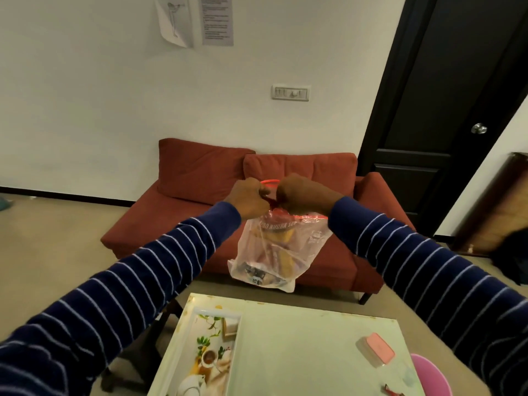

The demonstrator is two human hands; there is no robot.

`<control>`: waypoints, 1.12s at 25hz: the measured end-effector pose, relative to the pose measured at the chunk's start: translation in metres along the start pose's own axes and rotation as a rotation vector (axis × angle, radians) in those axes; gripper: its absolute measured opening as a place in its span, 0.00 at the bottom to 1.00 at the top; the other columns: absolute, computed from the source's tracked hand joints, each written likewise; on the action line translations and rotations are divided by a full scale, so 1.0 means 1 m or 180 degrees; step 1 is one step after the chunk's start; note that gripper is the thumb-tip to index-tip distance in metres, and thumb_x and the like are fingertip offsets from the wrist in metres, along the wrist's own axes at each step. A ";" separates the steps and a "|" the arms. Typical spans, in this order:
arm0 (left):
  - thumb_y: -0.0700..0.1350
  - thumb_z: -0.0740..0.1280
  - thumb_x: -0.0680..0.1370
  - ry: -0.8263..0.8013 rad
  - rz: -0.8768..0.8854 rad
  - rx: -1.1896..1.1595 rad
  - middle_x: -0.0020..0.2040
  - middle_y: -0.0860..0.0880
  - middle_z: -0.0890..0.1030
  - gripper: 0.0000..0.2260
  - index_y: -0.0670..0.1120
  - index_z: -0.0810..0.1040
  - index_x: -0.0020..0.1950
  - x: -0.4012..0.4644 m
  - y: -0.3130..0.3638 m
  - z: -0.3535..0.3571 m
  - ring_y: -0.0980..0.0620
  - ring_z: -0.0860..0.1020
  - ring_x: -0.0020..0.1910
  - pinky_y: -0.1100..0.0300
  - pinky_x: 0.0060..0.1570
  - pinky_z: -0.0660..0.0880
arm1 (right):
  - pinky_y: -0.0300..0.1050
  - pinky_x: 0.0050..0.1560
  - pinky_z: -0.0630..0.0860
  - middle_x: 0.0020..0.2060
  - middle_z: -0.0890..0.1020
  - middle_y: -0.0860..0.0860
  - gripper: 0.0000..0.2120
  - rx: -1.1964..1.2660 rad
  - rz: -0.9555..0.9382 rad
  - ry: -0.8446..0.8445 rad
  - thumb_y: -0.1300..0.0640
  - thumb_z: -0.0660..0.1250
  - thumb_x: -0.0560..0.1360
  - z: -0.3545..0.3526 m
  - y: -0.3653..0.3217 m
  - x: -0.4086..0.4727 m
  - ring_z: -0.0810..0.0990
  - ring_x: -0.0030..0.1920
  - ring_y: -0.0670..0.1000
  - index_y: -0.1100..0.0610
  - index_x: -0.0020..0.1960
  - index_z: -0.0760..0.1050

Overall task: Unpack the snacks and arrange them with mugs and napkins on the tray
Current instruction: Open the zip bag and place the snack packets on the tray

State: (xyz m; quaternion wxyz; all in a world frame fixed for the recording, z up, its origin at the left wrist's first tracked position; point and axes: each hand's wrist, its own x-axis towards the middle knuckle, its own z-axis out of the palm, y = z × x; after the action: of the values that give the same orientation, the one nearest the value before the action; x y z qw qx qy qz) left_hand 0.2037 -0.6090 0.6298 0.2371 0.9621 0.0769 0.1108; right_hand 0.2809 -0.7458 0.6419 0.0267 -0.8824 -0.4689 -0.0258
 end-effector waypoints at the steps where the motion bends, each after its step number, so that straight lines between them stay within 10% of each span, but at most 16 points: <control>1: 0.40 0.66 0.75 -0.0089 -0.0117 0.0076 0.45 0.44 0.84 0.08 0.42 0.84 0.49 -0.001 -0.006 0.003 0.43 0.83 0.47 0.57 0.46 0.79 | 0.39 0.32 0.69 0.34 0.78 0.49 0.06 -0.0091 0.0106 -0.0061 0.61 0.67 0.77 -0.006 0.004 0.002 0.75 0.32 0.45 0.60 0.49 0.82; 7: 0.37 0.66 0.71 0.0005 -0.0405 -0.0234 0.43 0.43 0.85 0.10 0.42 0.85 0.49 -0.010 -0.048 0.014 0.43 0.84 0.40 0.54 0.42 0.81 | 0.37 0.31 0.68 0.38 0.76 0.48 0.04 0.0951 0.0165 0.0338 0.59 0.62 0.82 -0.039 0.012 0.005 0.75 0.39 0.48 0.57 0.48 0.72; 16: 0.29 0.67 0.69 -0.0068 -0.0789 -0.0381 0.56 0.43 0.82 0.21 0.41 0.82 0.60 -0.085 -0.139 0.062 0.45 0.80 0.56 0.67 0.55 0.70 | 0.35 0.26 0.77 0.48 0.78 0.52 0.03 0.2351 0.0379 0.0722 0.59 0.62 0.82 0.000 0.021 0.036 0.80 0.42 0.48 0.58 0.54 0.71; 28: 0.37 0.69 0.75 -0.0775 -0.1825 -0.0595 0.66 0.54 0.75 0.22 0.53 0.76 0.67 -0.241 -0.276 0.135 0.54 0.72 0.67 0.55 0.69 0.69 | 0.48 0.42 0.77 0.50 0.82 0.57 0.04 0.2149 0.0355 -0.0483 0.60 0.63 0.81 0.291 -0.077 0.160 0.81 0.49 0.57 0.59 0.54 0.76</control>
State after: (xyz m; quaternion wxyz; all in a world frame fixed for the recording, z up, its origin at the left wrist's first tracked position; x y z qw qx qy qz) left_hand -0.0213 -0.4753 0.3400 0.3535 0.8815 0.3053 -0.0698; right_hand 0.3124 -0.5494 0.3645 0.2835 -0.8475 -0.4028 0.1978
